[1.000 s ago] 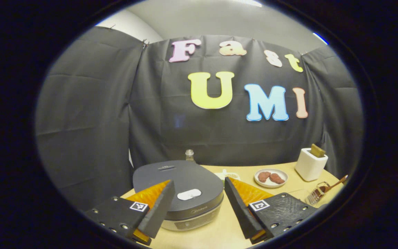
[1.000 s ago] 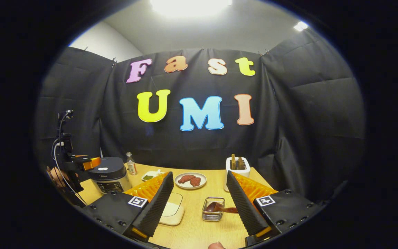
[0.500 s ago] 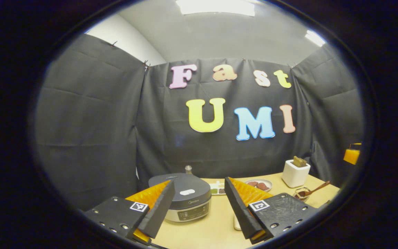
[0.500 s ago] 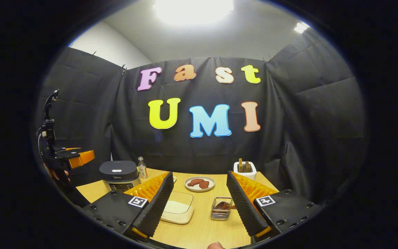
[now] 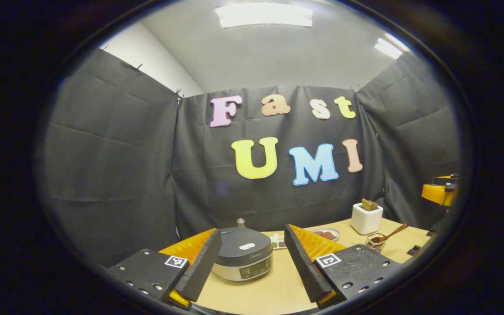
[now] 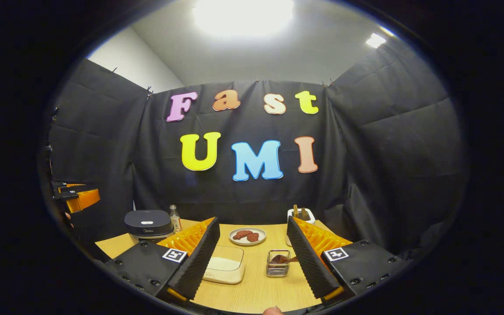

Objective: Close the left gripper, press the button to open the rice cooker; take a wooden spoon from the chopstick holder with the right hand, scoop a spoonful of rice and pour it into the rice cooker, then put the wooden spoon back into the chopstick holder.

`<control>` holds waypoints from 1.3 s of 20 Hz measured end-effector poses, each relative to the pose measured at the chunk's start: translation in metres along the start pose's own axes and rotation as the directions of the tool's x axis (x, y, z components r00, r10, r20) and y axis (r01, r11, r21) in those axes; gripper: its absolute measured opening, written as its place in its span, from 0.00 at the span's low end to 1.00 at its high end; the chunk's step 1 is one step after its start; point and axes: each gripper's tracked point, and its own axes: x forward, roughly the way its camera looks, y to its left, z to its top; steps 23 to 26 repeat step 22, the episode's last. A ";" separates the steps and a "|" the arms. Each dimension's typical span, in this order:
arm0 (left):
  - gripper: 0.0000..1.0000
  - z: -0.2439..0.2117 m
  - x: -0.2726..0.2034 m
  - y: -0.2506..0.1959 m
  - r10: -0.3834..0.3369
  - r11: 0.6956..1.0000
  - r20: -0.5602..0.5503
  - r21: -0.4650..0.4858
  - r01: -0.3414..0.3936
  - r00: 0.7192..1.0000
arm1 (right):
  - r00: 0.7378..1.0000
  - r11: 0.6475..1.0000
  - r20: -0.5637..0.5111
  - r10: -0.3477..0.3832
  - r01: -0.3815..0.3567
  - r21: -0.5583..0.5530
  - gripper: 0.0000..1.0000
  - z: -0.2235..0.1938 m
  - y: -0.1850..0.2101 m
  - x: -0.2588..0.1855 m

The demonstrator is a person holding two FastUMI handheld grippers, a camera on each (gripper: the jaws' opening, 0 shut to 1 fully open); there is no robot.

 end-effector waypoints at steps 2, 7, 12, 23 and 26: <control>0.90 0.011 -0.010 0.006 -0.001 1.000 0.022 0.002 0.001 1.000 | 1.000 1.000 0.008 -0.022 0.022 0.013 0.98 0.005 -0.005 -0.006; 0.90 0.017 -0.018 0.014 -0.003 1.000 0.036 -0.003 0.003 0.999 | 0.998 0.998 0.024 -0.057 0.056 0.027 0.98 0.013 -0.014 -0.016; 0.90 0.018 -0.020 0.016 -0.008 1.000 0.037 -0.014 0.009 0.999 | 0.997 0.998 0.034 -0.070 0.069 0.010 0.98 0.019 -0.016 -0.025; 0.90 0.026 -0.027 0.022 -0.019 1.000 0.052 -0.019 0.020 0.998 | 0.996 0.997 0.053 -0.075 0.075 0.000 0.98 0.027 -0.008 -0.036; 0.90 0.026 -0.027 0.022 -0.019 1.000 0.052 -0.019 0.020 0.998 | 0.996 0.997 0.053 -0.075 0.075 0.000 0.98 0.027 -0.008 -0.036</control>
